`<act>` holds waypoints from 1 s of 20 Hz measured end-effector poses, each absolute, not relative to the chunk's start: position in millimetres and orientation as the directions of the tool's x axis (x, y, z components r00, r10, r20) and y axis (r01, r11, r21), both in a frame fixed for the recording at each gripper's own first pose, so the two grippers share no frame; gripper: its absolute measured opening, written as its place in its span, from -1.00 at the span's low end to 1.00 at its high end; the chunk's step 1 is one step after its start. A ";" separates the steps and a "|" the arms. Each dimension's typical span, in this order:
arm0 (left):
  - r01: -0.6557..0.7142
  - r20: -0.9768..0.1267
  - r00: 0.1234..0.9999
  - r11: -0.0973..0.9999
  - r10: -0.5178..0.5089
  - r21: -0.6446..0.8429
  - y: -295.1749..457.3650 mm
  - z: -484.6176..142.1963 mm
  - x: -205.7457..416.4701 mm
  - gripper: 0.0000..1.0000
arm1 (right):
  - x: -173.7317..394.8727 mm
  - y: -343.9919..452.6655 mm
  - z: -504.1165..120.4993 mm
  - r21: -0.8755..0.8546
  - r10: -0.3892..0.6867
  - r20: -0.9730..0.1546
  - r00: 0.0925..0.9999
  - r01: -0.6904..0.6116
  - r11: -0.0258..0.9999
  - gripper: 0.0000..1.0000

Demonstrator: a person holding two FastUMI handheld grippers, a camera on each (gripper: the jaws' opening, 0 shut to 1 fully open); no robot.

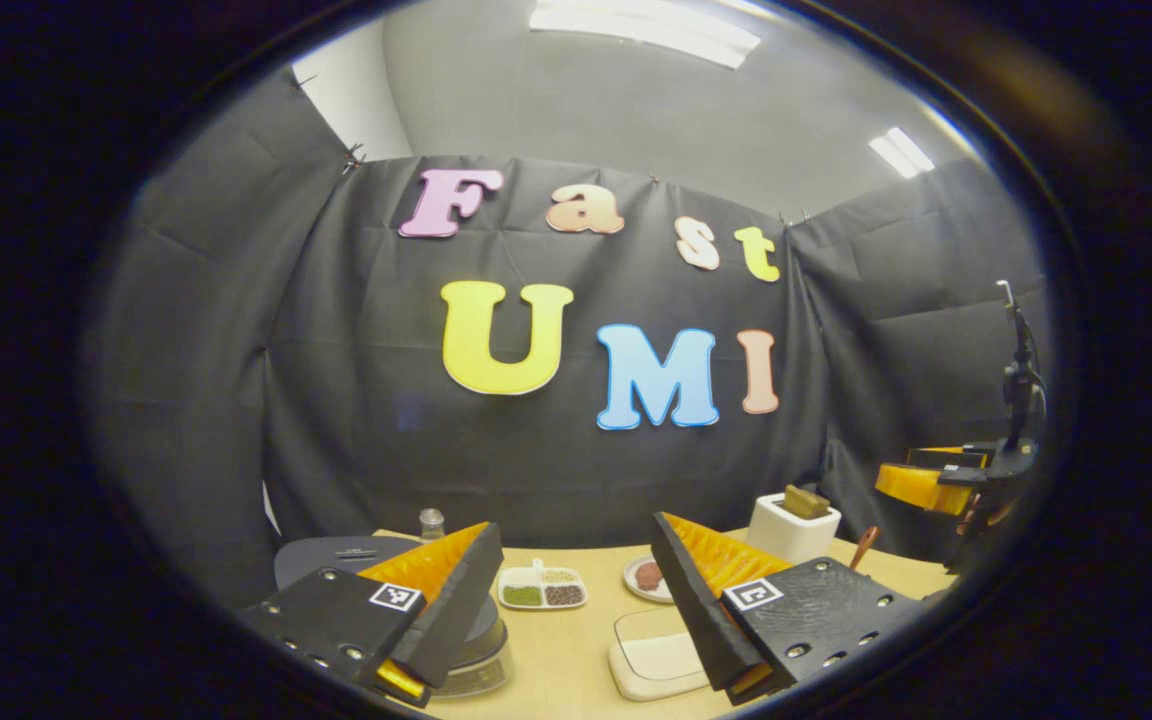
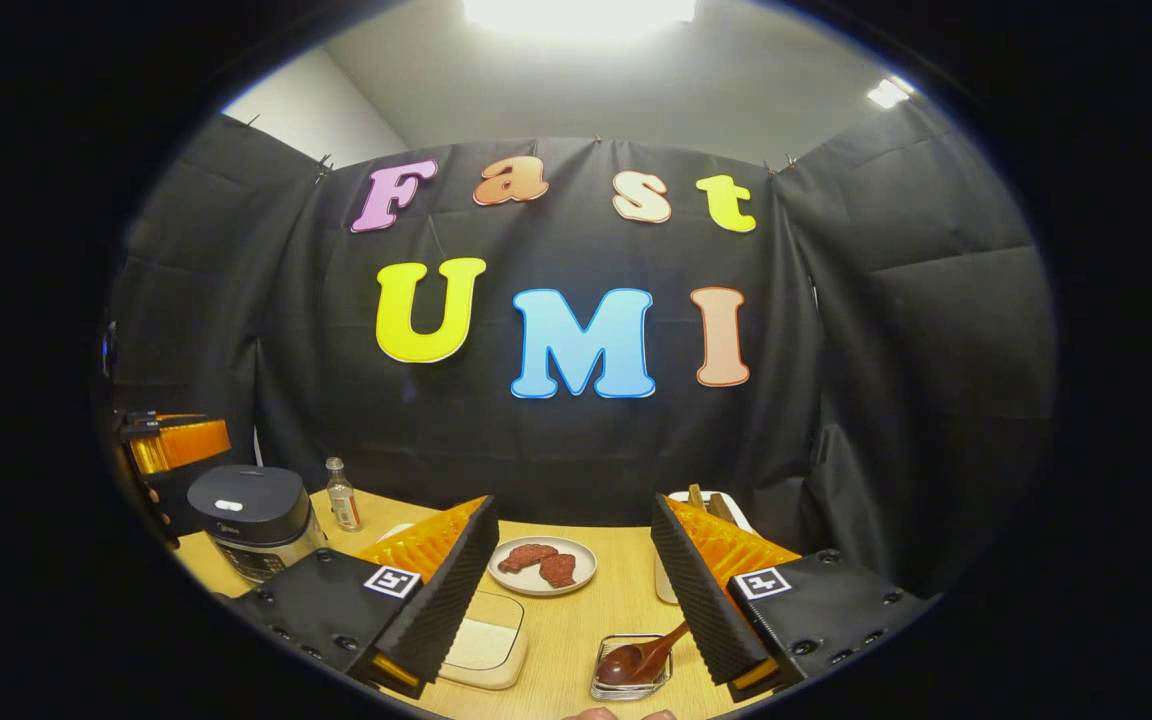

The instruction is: Close the left gripper, press the button to open the rice cooker; take a wooden spoon from the chopstick holder with the right hand, scoop a spoonful of rice and pour it into the rice cooker, then put the wooden spoon back into the chopstick holder.

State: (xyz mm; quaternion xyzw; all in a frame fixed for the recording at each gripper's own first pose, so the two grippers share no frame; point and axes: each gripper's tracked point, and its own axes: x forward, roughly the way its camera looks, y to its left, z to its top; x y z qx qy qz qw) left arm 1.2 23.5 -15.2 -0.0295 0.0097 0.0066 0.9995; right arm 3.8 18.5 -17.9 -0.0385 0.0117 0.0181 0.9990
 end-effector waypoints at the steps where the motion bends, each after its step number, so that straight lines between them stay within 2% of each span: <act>1: -0.021 -0.020 1.000 0.998 0.020 -0.052 26.6 -13.5 1.1 0.87 | 4.8 17.4 -18.3 -0.079 0.030 -0.026 0.999 -0.032 0.996 0.94; 2: -0.023 -0.022 1.000 0.999 0.022 -0.046 26.0 -12.9 0.1 0.80 | 4.8 18.4 -20.2 -0.079 0.033 -0.030 0.999 -0.035 0.996 0.94; 4: -0.058 -0.018 0.998 0.998 0.058 -0.005 37.3 -7.7 -4.5 0.45 | 3.8 20.4 -22.5 -0.074 0.047 -0.036 0.998 -0.050 0.996 0.94; 5: -0.085 -0.005 0.996 0.996 0.085 0.025 45.3 -1.5 -9.1 0.44 | 3.1 20.1 -23.7 -0.077 0.056 -0.037 0.998 -0.058 0.995 0.94; 8: -0.078 0.008 0.997 0.993 0.078 0.086 50.9 5.7 -27.6 0.42 | 5.0 7.9 -27.8 -0.094 0.040 -0.044 0.998 -0.044 0.995 0.96; 10: -0.071 0.001 0.998 0.997 0.071 0.031 64.8 8.9 -36.7 -0.12 | 8.2 2.3 -32.0 -0.077 0.025 -0.056 0.998 -0.029 0.997 0.94; 11: -0.072 -0.016 0.997 0.997 0.072 0.001 69.9 7.2 -37.8 -0.10 | 9.7 3.3 -33.4 -0.062 0.030 -0.062 0.998 -0.034 0.998 0.94; 13: -0.085 -0.063 0.995 0.996 0.083 -0.032 92.6 3.9 -31.4 -0.60 | 9.0 7.3 -36.9 -0.040 0.049 -0.074 0.996 -0.052 0.998 0.94; 14: -0.099 -0.098 0.990 0.995 0.097 -0.020 100.6 -2.6 -27.2 -0.63 | 7.8 8.5 -38.1 -0.041 0.058 -0.075 0.996 -0.061 0.997 0.94; 15: -0.162 -0.121 0.980 0.987 0.160 -0.003 118.2 -6.8 -28.5 -0.66 | 7.2 9.0 -37.7 -0.050 0.061 -0.073 0.995 -0.065 0.997 0.96; 16: -0.170 -0.138 0.975 0.985 0.172 0.022 126.3 -11.1 -20.5 -0.98 | 6.8 8.8 -37.3 -0.060 0.062 -0.069 0.996 -0.066 0.996 0.96; 20: -0.111 -0.234 0.965 0.992 0.122 0.057 115.4 -33.3 -3.9 -0.96 | 2.9 12.7 -33.6 -0.067 0.087 -0.052 0.995 -0.091 0.994 0.94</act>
